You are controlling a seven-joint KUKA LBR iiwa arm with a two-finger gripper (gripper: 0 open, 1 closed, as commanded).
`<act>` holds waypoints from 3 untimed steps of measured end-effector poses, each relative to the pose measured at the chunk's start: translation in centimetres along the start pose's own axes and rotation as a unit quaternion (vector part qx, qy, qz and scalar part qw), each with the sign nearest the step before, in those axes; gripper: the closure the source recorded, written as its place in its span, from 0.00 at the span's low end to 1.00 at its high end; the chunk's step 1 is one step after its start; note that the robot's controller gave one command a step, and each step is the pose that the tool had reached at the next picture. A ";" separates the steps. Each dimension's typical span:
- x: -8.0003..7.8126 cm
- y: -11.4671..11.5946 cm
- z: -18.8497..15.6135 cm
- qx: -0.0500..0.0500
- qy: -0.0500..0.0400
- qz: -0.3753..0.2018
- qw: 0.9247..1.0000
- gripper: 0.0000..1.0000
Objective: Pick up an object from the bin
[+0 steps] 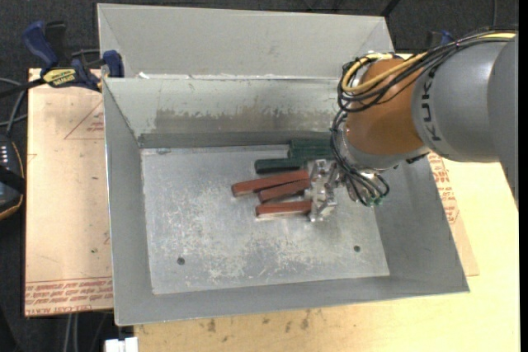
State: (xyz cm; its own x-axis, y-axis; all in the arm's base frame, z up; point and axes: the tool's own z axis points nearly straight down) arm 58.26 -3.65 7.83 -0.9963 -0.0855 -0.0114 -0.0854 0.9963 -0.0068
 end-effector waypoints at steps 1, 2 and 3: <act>1.1 0.3 -11.0 -0.004 0.004 0.005 1.000 1.00; 1.1 0.3 -11.0 -0.003 0.004 0.005 1.000 1.00; 1.2 0.0 -16.6 -0.004 0.007 0.005 1.000 1.00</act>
Offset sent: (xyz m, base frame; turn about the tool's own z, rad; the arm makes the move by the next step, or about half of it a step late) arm 0.0000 0.0000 0.0000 0.0000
